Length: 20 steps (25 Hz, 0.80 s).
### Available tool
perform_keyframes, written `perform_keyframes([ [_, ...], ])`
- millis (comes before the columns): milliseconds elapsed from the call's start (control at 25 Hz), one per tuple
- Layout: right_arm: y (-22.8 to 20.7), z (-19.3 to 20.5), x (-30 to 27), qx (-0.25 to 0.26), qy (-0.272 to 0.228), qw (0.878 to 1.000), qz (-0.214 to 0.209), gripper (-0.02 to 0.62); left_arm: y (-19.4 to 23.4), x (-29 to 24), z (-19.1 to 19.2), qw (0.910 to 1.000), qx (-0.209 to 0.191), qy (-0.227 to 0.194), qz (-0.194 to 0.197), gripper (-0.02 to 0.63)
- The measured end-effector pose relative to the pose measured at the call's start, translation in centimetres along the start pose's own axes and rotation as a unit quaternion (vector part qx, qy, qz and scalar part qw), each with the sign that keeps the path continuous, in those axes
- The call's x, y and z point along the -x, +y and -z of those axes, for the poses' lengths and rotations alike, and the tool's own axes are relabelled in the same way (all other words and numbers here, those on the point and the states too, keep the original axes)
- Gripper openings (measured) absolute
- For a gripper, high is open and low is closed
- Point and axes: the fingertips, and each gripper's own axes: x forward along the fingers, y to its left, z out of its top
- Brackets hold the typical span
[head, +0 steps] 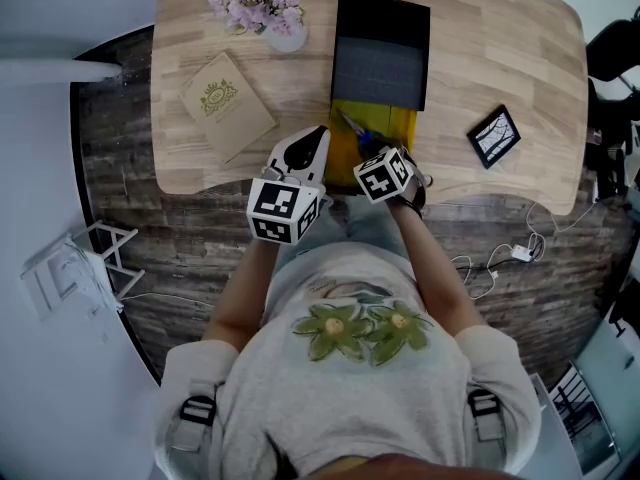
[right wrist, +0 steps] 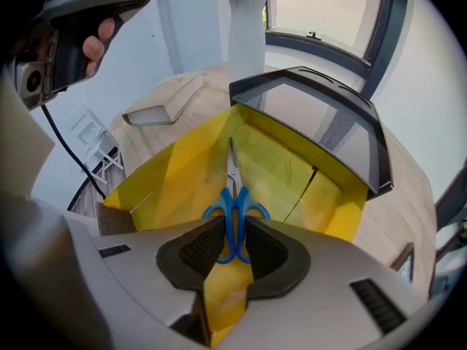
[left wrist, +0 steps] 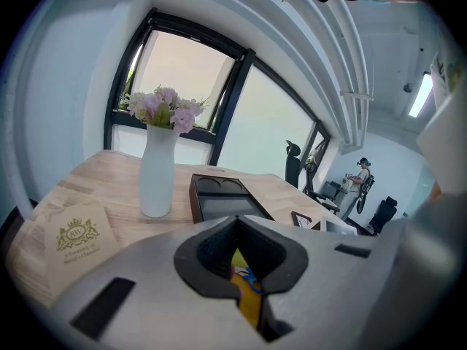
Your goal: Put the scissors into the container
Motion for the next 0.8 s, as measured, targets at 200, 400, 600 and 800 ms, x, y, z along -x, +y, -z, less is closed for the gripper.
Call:
perform_keyframes([
  [200,-0.1,0.0,0.2,-0.013,-0.004,1.0,-0.001,0.086,0.0,0.2,-0.3,1.0,-0.004,-0.002,0.0,0.007],
  [400,-0.2,-0.7,1.1,-0.03,-0.025,0.999,-0.008,0.087,0.0,0.3,-0.4,1.0,-0.007,-0.003,0.002,0.006],
  [600,-0.5,-1.7,2.6,-0.045,-0.053,0.998,-0.007,0.08,-0.3,0.2,-0.4,0.9999,-0.015,-0.001,0.007,0.007],
  [800,-0.9,-2.4,4.5,-0.058,-0.082,0.995,0.004,0.056,-0.8,0.2,-0.7,0.9996,-0.024,-0.003,0.014,0.007],
])
